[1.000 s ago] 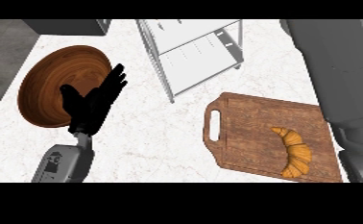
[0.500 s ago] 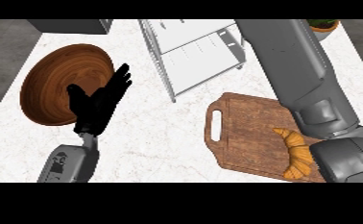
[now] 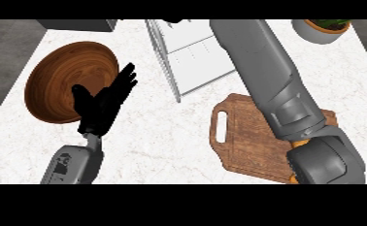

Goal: Pick the eggplant from the cutting board and place it in the tiered basket

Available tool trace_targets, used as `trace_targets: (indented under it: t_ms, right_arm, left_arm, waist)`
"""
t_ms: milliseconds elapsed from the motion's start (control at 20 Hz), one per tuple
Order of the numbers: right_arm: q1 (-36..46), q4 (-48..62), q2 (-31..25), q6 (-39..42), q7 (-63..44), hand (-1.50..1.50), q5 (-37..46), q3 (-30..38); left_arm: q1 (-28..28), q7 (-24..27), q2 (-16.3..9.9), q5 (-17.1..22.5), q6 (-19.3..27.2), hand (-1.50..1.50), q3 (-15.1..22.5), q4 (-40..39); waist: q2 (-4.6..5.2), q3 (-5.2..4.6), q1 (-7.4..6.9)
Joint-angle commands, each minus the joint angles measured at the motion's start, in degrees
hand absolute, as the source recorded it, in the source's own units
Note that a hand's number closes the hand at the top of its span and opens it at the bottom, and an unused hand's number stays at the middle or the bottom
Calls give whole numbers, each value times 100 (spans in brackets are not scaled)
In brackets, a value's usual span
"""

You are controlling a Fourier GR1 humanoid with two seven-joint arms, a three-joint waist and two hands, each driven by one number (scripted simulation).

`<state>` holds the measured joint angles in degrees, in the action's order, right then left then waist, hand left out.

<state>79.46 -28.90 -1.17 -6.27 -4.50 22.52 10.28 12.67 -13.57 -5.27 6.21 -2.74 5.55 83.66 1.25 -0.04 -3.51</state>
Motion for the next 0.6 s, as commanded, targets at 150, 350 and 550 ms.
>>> trace_targets:
  t_ms: [150,350,550]
  right_arm:
    - [478,741,115,-400,939,-150,-691,-65]
    - [633,799,116,-1197,1356,-150,-780,42]
    - [771,901,117,-1879,1138,-150,-895,461]
  left_arm:
    - [10,47,168,-85,43,0,131,-15]
    - [241,-16,-23,87,-127,0,-131,-220]
    - [61,-84,24,53,-63,0,-75,-71]
  waist:
    - [-17,-4,-120]
    - [-3,-6,-70]
    - [-22,-4,27]
